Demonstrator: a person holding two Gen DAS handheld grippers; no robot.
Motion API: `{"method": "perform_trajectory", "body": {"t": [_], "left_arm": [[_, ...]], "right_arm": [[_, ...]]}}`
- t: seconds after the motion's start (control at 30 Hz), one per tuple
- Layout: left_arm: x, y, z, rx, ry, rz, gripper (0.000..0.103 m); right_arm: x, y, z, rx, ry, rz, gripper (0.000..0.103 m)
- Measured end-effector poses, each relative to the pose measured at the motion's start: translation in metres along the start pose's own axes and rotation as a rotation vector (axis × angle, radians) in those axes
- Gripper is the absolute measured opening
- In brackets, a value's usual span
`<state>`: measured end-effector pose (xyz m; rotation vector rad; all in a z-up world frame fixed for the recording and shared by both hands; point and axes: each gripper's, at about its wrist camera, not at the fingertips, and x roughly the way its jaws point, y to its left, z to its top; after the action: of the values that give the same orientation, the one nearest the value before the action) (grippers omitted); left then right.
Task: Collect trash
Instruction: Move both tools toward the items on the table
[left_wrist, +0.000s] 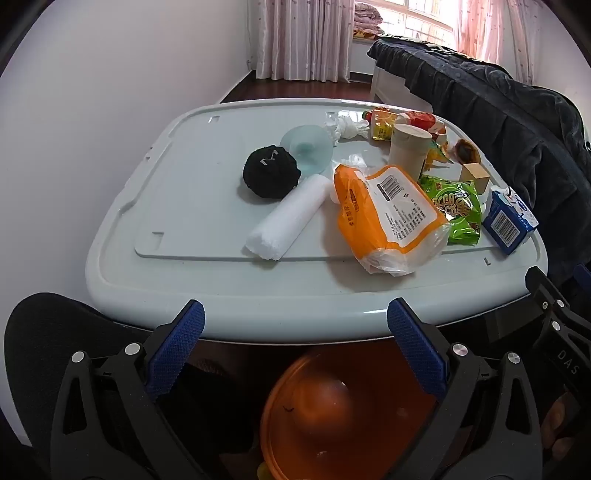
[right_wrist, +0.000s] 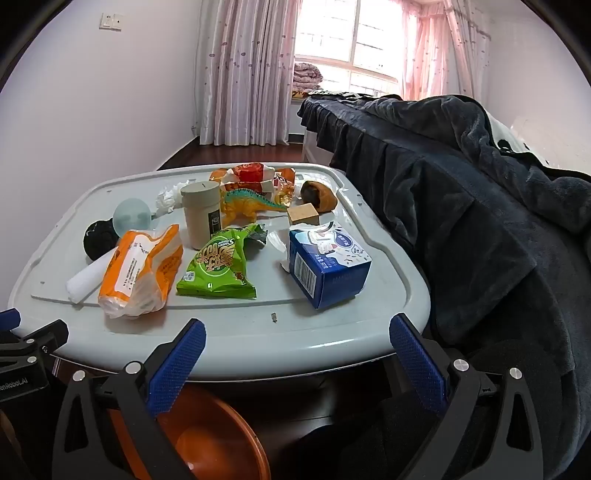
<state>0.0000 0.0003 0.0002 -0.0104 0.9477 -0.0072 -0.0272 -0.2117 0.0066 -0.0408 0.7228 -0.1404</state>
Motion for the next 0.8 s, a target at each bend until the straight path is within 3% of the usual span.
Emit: {"method": "perform_trajectory", "body": {"t": [0.8], "left_arm": [[-0.005, -0.009, -0.002, 0.011, -0.007, -0.039, 0.097]], "right_arm": [[0.002, -0.004, 0.002, 0.01, 0.003, 0.0, 0.098]]}}
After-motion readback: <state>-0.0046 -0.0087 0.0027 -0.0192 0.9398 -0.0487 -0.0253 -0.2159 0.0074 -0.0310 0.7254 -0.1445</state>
